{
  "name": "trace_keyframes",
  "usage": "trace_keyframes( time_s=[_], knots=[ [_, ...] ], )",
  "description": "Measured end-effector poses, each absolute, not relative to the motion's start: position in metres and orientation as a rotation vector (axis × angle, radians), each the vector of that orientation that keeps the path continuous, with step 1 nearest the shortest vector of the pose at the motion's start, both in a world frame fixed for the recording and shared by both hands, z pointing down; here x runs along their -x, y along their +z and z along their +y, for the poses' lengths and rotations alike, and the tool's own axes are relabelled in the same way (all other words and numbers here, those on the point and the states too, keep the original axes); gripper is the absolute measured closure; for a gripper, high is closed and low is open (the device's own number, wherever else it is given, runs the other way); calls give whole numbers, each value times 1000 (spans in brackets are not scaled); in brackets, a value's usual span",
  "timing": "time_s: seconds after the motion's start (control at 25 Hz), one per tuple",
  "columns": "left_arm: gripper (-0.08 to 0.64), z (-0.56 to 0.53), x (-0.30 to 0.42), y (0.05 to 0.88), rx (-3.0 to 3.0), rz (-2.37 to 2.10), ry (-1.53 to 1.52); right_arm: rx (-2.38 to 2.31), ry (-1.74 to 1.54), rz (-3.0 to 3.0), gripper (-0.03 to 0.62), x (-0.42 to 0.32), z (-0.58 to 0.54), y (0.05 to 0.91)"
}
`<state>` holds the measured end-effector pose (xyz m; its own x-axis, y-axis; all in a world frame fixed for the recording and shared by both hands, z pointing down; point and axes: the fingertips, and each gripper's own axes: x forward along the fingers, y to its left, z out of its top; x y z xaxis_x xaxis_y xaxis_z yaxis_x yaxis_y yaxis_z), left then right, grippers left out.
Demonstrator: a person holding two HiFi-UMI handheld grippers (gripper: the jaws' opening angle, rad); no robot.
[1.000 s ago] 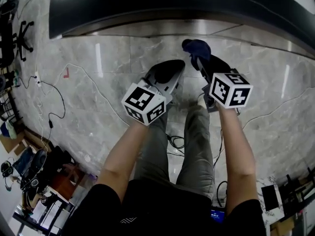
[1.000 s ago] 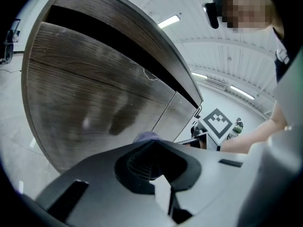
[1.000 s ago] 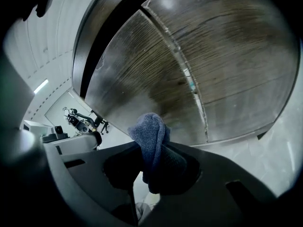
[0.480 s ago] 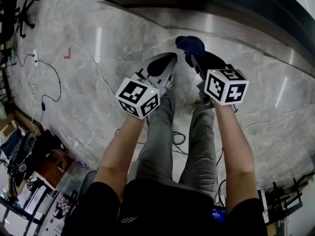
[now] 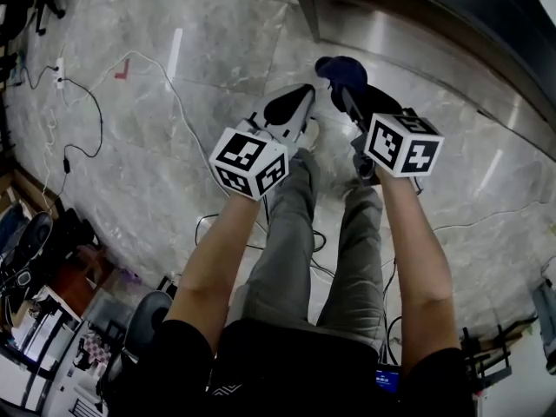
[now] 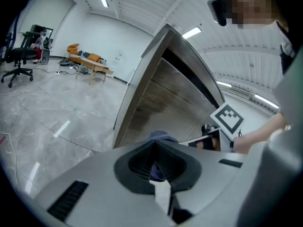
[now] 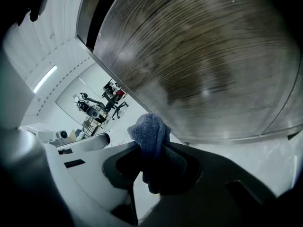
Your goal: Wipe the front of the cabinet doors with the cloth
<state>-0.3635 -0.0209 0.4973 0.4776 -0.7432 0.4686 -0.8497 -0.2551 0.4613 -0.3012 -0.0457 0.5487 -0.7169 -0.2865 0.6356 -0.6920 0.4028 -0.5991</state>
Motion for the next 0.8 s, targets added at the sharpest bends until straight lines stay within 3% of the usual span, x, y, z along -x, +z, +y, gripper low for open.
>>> trace_keyframes(
  time_s=[0.48,0.8],
  knots=[
    [561,-27,392,507,-2060,-1325,235,-931,1131,-2244,506,339,-88,562],
    [561,-46,364,495,-2067,-1345,206,-1054,1173,-2228,506,286,-97,553]
  ],
)
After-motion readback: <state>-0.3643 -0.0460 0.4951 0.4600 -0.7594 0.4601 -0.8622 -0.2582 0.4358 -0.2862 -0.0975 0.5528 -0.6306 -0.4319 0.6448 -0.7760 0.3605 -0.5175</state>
